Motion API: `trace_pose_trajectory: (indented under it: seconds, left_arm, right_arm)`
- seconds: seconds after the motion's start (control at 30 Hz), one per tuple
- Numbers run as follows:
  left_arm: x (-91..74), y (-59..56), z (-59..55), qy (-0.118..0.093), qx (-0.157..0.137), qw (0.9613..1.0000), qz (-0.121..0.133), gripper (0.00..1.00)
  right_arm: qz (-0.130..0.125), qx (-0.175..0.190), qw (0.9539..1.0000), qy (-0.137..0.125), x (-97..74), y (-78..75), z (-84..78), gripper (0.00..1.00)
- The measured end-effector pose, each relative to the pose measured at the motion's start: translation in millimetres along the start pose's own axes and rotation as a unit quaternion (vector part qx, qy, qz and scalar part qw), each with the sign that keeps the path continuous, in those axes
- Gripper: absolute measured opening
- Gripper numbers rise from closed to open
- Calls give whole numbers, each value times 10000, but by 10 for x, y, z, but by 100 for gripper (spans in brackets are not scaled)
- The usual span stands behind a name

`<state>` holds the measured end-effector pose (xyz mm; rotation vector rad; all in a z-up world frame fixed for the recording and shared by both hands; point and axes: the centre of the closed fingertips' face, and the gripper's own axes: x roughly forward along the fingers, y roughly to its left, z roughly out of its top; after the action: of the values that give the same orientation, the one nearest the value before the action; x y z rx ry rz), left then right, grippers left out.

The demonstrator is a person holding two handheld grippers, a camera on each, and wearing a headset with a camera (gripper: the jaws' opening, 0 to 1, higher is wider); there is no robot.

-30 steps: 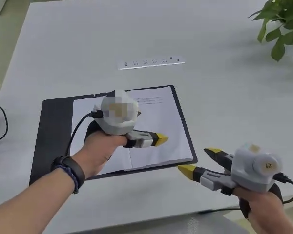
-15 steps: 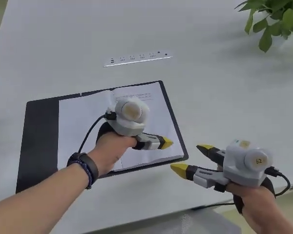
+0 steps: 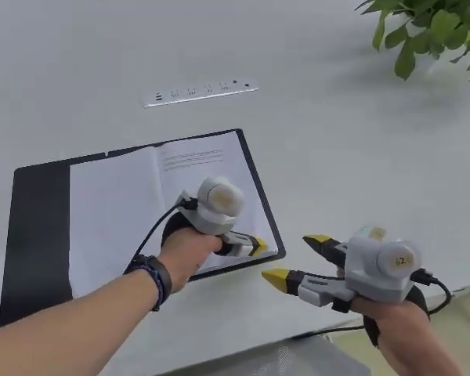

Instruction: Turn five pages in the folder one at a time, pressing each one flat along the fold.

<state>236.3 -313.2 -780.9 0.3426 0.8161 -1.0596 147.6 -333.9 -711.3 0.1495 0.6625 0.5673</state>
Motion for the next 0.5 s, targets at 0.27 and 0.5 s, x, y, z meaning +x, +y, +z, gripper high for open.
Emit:
trace_pose_trajectory:
  seconds: [0.27,0.5]
  left_arm:
    - [18,42,-44,-12,252,9993,261,74]
    - [-11,101,-56,-35,397,9990,195,70]
  right_arm:
    - [54,34,10000,47,24,10,-34,66]
    - [128,38,9999,60,88,32,-28,64]
